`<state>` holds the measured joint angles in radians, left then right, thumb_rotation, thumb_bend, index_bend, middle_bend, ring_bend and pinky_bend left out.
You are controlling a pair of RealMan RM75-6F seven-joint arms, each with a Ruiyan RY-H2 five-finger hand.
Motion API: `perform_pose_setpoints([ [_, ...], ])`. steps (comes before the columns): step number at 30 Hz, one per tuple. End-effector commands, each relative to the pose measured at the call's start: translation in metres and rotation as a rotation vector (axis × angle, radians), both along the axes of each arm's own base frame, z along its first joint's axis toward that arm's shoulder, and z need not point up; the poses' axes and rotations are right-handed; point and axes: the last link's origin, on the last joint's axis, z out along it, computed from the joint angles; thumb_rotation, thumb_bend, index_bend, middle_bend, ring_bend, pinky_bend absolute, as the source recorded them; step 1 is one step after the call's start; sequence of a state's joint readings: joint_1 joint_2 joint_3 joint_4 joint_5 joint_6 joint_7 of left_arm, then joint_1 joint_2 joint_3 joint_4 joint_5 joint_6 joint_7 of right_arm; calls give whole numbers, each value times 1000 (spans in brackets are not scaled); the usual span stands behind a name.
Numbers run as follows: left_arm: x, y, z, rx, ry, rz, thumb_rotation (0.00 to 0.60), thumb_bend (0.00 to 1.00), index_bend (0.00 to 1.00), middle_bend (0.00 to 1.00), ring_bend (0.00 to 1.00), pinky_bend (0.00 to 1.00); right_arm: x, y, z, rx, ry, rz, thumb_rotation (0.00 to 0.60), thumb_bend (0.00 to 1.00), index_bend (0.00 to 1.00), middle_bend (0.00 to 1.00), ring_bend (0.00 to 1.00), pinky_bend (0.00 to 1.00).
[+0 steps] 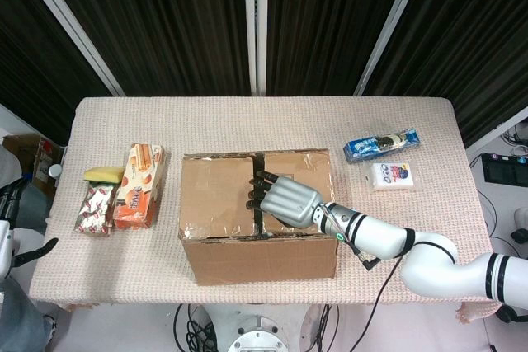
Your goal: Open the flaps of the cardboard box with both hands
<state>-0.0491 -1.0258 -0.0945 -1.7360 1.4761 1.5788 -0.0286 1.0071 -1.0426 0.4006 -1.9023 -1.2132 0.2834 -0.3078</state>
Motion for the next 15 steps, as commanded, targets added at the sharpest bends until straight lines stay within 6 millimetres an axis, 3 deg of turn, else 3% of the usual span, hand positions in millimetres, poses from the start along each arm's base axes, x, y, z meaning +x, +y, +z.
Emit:
perform_pose_setpoints([
  [1, -1, 0, 0, 0, 0, 2, 600, 0, 64, 89, 87, 187, -4, -3, 0, -15, 22, 9, 600, 929, 228, 175, 0, 0],
  [15, 0, 1, -2, -10, 0, 0, 600, 0, 64, 90, 87, 187, -15, -4, 20, -48, 74, -30, 600, 929, 371, 270, 0, 0],
])
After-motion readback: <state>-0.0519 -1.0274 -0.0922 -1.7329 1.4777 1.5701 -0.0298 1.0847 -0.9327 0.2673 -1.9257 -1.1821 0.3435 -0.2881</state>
